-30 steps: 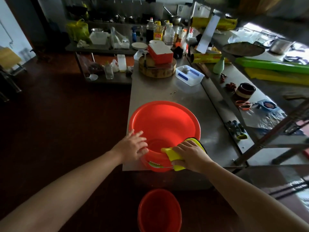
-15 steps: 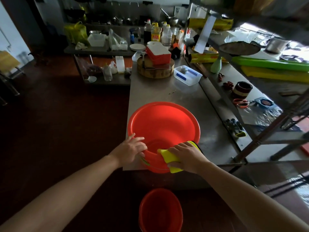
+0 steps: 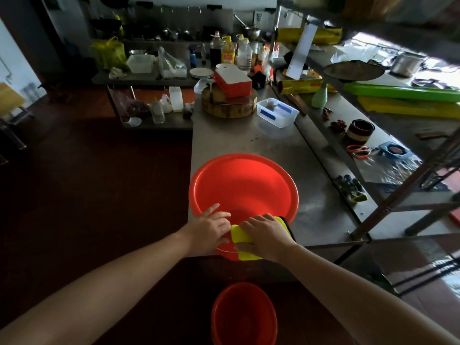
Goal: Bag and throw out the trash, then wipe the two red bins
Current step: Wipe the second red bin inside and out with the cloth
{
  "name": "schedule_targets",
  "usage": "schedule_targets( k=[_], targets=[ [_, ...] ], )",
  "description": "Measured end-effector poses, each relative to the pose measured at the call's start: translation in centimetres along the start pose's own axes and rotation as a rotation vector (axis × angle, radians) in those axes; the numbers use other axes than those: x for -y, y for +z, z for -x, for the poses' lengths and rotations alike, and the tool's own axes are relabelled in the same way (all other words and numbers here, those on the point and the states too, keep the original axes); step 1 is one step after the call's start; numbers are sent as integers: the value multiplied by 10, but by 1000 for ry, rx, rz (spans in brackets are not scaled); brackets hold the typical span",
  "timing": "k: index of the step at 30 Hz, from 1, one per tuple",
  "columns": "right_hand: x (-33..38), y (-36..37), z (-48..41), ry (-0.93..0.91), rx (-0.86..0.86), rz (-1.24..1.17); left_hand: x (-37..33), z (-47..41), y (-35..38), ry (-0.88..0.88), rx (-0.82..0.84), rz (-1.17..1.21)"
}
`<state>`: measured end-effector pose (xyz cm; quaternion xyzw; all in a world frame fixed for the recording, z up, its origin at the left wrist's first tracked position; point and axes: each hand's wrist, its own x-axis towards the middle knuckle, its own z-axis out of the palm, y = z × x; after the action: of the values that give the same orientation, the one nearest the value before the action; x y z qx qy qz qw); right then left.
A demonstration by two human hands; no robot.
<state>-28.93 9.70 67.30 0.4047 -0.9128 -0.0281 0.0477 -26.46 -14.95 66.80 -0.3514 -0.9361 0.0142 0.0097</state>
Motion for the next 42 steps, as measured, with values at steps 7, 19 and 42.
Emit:
schedule_targets(
  k=[7, 19, 42],
  targets=[
    [-33, 6, 18, -83, -116, -57, 30, 12, -1, 6, -2, 54],
    [-32, 5, 2, -95, -195, 20, 35, 0, -19, -28, 183, -33],
    [-27, 10, 13, -16, -210, -58, 26, 21, 0, -112, 68, 14]
  ],
)
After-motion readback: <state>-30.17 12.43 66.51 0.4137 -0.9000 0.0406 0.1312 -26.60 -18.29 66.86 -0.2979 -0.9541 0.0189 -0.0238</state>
